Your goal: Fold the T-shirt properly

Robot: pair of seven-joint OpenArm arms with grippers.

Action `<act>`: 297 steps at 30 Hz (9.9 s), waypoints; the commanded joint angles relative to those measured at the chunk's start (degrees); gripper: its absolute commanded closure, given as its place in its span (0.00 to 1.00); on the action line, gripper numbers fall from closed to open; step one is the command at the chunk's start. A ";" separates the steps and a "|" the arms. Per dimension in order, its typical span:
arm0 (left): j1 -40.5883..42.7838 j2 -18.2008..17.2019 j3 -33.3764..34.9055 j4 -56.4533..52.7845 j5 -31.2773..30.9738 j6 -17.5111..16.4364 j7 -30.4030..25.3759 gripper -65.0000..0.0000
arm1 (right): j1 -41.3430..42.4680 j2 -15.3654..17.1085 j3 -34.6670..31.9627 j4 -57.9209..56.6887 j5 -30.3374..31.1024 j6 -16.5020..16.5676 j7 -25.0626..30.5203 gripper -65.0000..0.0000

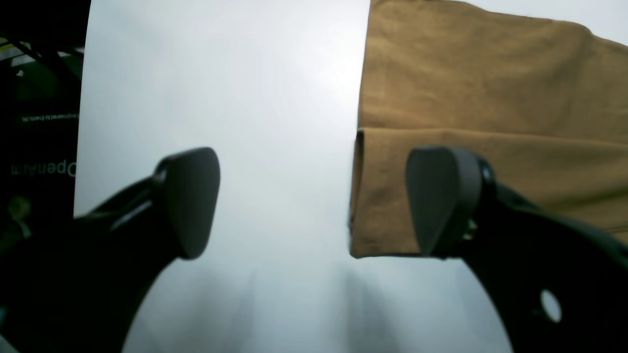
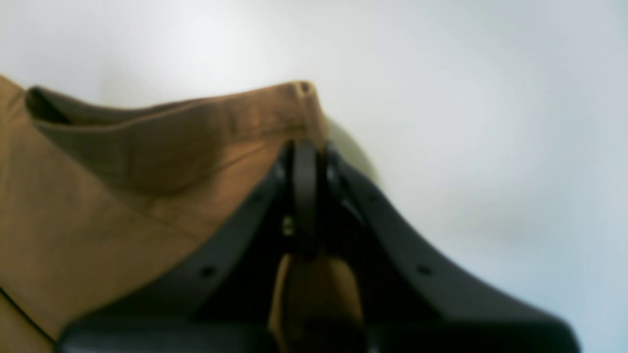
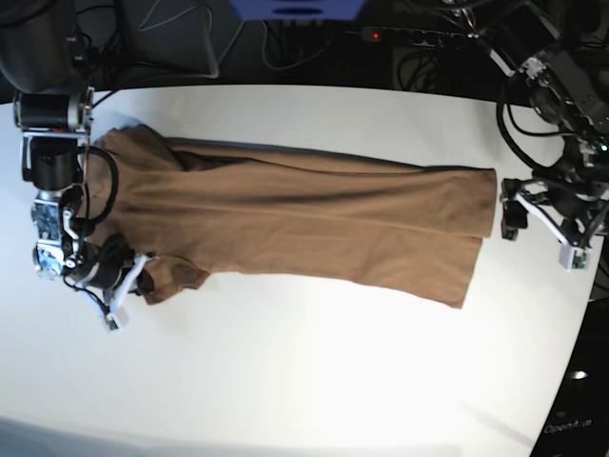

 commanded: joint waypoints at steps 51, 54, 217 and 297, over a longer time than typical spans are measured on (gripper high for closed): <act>-28.30 -5.85 15.70 -50.75 3.01 7.28 -21.54 0.10 | 0.69 1.25 -0.20 0.32 -0.71 0.58 -1.68 0.99; -28.65 -5.94 15.87 -53.92 2.74 8.51 -22.33 0.10 | 0.69 1.25 -0.20 0.32 -0.71 0.58 -1.68 0.99; -26.54 -6.11 24.40 -59.10 9.78 12.29 -24.97 0.94 | -11.44 1.86 -0.11 22.03 -0.80 0.58 -5.55 0.99; -0.34 -2.16 6.46 -7.85 9.86 0.21 -15.30 0.94 | -44.67 -6.05 10.61 69.42 -41.68 0.58 1.04 0.99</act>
